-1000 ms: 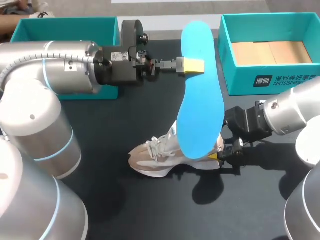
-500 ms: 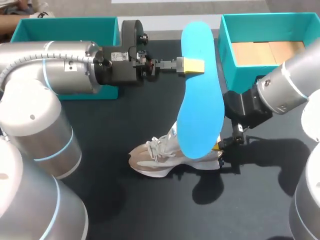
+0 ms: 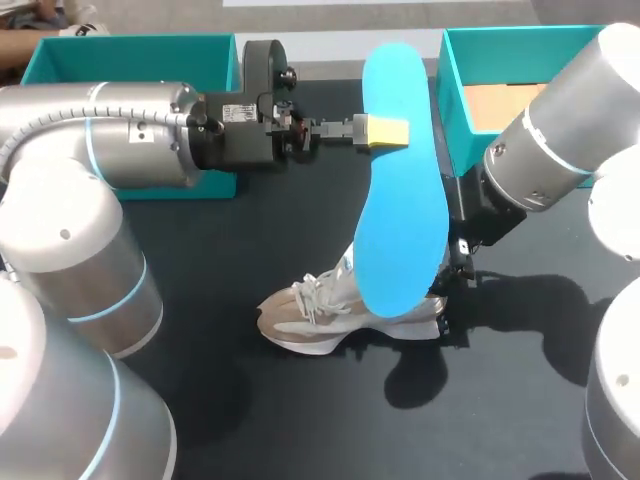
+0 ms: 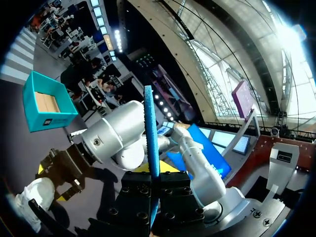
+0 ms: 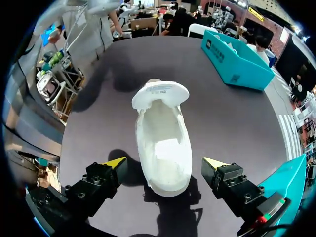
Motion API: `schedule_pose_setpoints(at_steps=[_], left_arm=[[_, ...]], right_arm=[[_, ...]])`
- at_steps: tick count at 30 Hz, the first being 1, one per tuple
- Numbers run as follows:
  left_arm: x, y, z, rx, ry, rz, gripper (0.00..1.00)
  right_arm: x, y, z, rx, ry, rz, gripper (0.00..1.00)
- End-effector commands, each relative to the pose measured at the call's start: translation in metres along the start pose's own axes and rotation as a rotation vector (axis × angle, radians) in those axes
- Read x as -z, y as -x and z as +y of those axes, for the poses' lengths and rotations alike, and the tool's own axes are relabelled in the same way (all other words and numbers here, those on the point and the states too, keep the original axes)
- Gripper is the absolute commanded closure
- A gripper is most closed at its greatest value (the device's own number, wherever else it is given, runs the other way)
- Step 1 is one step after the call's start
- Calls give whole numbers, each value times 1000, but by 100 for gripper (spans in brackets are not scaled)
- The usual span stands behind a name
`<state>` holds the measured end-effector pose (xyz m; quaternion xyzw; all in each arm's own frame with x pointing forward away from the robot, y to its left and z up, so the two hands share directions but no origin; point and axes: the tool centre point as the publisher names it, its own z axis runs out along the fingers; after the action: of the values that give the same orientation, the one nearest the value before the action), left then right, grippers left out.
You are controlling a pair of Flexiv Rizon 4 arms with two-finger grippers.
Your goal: Take the shoe out of the shoebox, open the shoe tongue, remove and reinsert the insole, then place the shoe into the shoebox
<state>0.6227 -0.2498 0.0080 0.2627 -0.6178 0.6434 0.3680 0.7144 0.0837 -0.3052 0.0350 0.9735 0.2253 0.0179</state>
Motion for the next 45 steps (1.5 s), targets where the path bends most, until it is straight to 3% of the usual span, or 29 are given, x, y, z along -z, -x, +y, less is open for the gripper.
schedule_pose_setpoints(at_steps=[1,8,11,12,25,39,45], left_arm=[[-1,0,2,0,-3,0,100],[-1,0,2,0,-3,0,100],[-1,0,2,0,-3,0,100],[-1,0,2,0,-3,0,100],[-1,0,2,0,-3,0,100],[-1,0,2,0,-3,0,100],[-1,0,2,0,-3,0,100]], right_arm=[[-6,0,3,-3,-114,-13,0],[-9,6,2,-2,-141,-7,0],[-10,7,1,-14,-141,-7,0],[-10,6,-1,4,-99,-15,0],[-11,11,3,-21,-114,-29,0],[-52,37,4,-56,-128,-48,0],[-66,40,7,-14,-165,0,0]])
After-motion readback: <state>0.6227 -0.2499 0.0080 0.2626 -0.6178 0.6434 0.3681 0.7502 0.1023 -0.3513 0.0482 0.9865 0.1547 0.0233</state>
